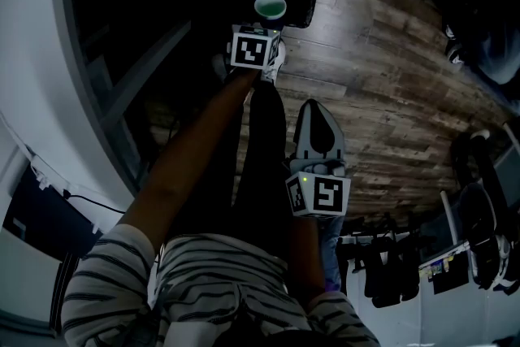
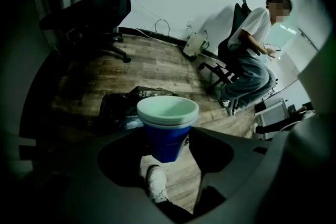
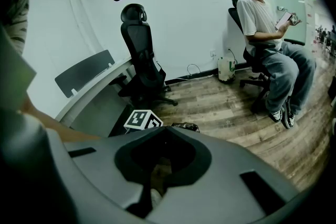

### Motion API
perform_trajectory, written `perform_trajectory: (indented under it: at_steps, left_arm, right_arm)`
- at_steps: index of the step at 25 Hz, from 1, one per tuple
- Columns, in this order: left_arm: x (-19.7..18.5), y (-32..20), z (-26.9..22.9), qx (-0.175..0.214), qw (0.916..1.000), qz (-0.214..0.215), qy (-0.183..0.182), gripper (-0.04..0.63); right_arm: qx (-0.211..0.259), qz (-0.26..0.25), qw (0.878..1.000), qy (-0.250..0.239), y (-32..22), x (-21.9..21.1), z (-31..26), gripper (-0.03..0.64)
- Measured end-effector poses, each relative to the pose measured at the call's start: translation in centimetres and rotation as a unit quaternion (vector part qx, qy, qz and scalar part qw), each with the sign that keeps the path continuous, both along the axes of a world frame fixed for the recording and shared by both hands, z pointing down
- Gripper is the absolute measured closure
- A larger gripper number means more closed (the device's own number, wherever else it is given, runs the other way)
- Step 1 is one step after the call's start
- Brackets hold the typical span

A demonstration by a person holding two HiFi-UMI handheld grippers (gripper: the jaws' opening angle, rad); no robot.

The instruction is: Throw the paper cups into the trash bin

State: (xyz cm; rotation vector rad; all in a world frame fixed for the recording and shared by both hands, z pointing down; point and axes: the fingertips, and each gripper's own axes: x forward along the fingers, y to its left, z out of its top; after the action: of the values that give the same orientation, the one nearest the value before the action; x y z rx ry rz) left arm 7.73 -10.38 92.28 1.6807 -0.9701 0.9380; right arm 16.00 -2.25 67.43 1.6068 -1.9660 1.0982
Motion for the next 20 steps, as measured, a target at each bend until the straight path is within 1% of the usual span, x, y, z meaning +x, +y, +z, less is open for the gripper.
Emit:
perform_trajectory:
  at_steps: [4,10,13,20]
  left_arm:
    - [-0.3,0.0,1.3,-0.011,0.9999,0.007,-0.009,0.321]
    - [0.0,0.0,2.6,-0.024,0.9997,0.005,-0.008,0.321]
    - [0.0,0.0,3.0,-0.024,0.9996,0.011,-0.011,0.321]
    - [-0.1,-0.2,4.2,-0.038,0.9992,0.001,-0.008,0.321]
  right_arm:
    - [-0.003,0.0,1.0,0.0,-0.2,-0.1,0.3,0.606]
    - [-0.007,-0.001,1.0,-0.001,-0.2,0.0,0.9,0.606]
    - [-0.008,0.0,1.0,-0.001,-0.1,0.2,1.0,0.606]
    - [-0.014,-0.001,1.0,-0.003,0.0,0.3,1.8,0.606]
